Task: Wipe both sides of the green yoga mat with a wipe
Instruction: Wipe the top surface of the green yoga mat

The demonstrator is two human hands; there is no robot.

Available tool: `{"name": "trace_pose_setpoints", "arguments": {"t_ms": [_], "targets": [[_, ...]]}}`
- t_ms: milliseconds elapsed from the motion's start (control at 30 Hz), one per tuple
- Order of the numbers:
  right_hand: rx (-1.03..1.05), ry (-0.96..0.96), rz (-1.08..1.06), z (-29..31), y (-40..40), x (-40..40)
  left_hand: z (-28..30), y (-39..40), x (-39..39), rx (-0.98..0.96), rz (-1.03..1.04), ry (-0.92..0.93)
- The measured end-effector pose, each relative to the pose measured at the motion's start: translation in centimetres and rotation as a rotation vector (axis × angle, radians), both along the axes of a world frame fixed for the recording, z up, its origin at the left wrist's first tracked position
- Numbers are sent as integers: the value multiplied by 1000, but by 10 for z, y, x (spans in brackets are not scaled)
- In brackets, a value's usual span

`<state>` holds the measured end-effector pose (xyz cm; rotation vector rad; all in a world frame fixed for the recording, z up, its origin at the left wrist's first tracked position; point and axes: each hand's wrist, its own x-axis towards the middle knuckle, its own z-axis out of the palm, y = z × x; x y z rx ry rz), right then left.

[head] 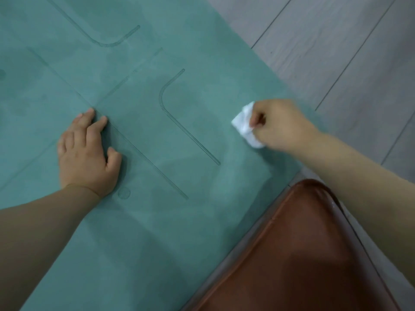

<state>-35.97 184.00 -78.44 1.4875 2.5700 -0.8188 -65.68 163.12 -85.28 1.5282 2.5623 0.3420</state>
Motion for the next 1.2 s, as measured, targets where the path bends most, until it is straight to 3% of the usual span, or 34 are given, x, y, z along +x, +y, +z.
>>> {"name": "trace_pose_setpoints", "arguments": {"t_ms": [100,133,233,333,433,500,600,700,833,900,1000,1100,1200], "targets": [[-312,-56,668,6,-97,-2,1,0,1,13,0,7],[-359,-118,770,9,-107,1,1,0,1,13,2,4],[-195,-92,550,-4,-44,8,-1,1,0,20,1,5],[60,-264,42,-10,64,40,-2,-1,0,24,-11,9],[48,-322,-311,-12,79,67,-2,-2,-2,25,-3,10],[-28,-262,-194,-12,32,49,-2,-1,0,22,-1,1],[-153,-157,346,1,-57,10,-2,0,0,27,-5,5],[-341,-326,652,10,-101,-3,-4,-1,-2,28,-8,3],[-247,-386,525,4,-66,7,-6,0,-3,45,-17,1],[-148,-532,325,5,-13,21,-6,-1,-3,51,-19,5],[-181,-715,27,22,45,41,-5,-2,-2,59,-13,-12],[-137,-792,205,23,30,33,-4,-1,-2,44,-18,-13],[-208,-719,351,14,-22,14,-4,-1,-2,45,-24,0]]}}
